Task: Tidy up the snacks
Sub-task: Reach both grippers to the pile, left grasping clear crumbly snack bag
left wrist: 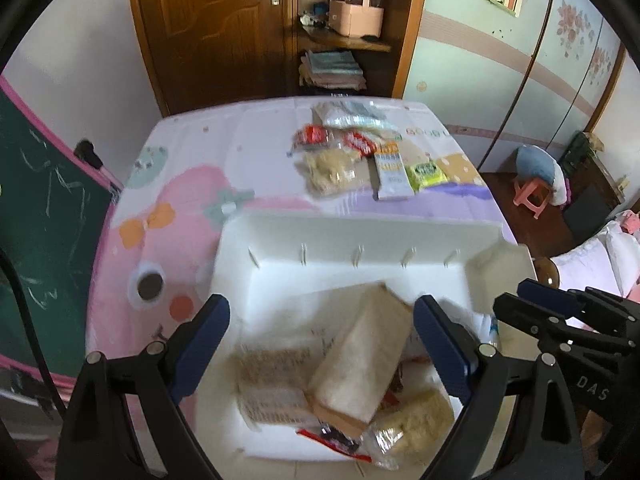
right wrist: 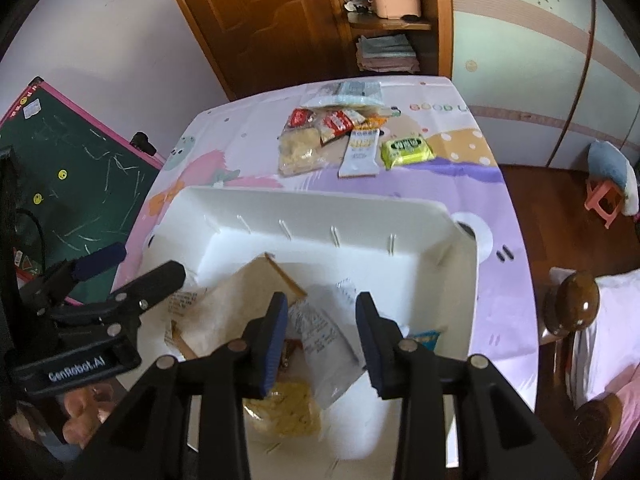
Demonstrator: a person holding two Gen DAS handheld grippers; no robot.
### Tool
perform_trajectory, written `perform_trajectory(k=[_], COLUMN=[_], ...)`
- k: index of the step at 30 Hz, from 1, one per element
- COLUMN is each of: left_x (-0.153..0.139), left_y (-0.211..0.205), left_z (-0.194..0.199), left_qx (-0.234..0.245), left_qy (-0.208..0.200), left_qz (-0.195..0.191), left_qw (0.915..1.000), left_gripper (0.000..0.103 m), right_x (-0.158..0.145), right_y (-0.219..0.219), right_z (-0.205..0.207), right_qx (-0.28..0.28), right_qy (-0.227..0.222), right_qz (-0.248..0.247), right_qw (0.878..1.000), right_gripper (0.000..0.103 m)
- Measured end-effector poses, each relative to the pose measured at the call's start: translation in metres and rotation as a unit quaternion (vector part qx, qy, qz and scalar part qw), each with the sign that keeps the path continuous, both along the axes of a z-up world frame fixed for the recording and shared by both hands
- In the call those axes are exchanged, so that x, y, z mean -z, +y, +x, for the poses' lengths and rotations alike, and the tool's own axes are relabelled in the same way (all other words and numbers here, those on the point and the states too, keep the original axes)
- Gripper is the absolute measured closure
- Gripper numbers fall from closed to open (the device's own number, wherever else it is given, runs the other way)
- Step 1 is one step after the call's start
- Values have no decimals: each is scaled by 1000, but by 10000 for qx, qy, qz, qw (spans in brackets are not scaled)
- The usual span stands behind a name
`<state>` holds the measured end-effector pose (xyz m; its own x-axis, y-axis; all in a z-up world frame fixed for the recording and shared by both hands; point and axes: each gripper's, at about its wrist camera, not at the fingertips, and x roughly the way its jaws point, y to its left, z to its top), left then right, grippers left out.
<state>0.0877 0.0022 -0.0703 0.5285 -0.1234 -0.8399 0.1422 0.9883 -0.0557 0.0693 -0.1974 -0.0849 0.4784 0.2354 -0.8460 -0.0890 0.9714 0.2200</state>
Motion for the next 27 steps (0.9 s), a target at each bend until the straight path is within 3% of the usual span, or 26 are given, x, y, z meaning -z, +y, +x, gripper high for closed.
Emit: perform_trajectory(k=[6,11,17,21,27], left_x=[-52,-104,-145,-128,-41], left_y=[-1,-5,-16,-24,-33], left_z=[37,79,131,179,239], left_qx=[78,55,-74,-168,-333], left_qy=[-374,-657,-1029,-659,459], left_qz=[-49,-146,73,133,220], left_qw=[9993,9977,9946,9976,9982], left_gripper=[10,10,10,10,10], right_x=[-36,-81,-120,-106,-40], right_y=[-27,-51,-72,-79,-73], right_z=[38,80,131,173,218], right_qx=[18,200,324,241,27], right_qy=[-110,-404,-660,-407,278], right_qz=[215,65,-117,-137,-349], right_qw=[9997,9990,9972,9988,9990], right_gripper=[62,58,46,41,41])
